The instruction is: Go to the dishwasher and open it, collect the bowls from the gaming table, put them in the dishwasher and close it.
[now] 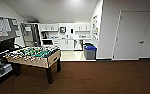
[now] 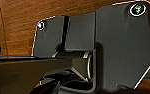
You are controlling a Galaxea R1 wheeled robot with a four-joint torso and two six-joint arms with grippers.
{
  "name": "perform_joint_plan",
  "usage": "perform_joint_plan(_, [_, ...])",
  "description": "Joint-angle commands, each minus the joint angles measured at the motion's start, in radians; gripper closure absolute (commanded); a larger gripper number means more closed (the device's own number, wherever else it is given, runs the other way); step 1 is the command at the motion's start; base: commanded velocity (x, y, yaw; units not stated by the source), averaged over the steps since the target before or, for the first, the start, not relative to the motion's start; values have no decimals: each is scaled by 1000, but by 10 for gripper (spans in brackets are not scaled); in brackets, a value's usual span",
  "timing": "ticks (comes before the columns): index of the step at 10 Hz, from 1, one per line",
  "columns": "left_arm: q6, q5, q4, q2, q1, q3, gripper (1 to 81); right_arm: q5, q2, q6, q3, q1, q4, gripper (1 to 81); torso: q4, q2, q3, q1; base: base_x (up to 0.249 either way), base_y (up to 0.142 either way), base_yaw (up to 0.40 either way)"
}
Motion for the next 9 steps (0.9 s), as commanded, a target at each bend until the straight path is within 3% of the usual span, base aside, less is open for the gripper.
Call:
perform_joint_plan(1, [-2, 39, 7, -7, -63, 13, 10, -45, -3, 0, 0, 50, 9, 10, 0, 0, 0, 0, 179, 0, 0])
perform_joint_plan(9, [0, 39, 7, -7, -63, 12, 10, -45, -3, 0, -10, 53, 9, 10, 0, 0, 0, 0, 181, 0, 0])
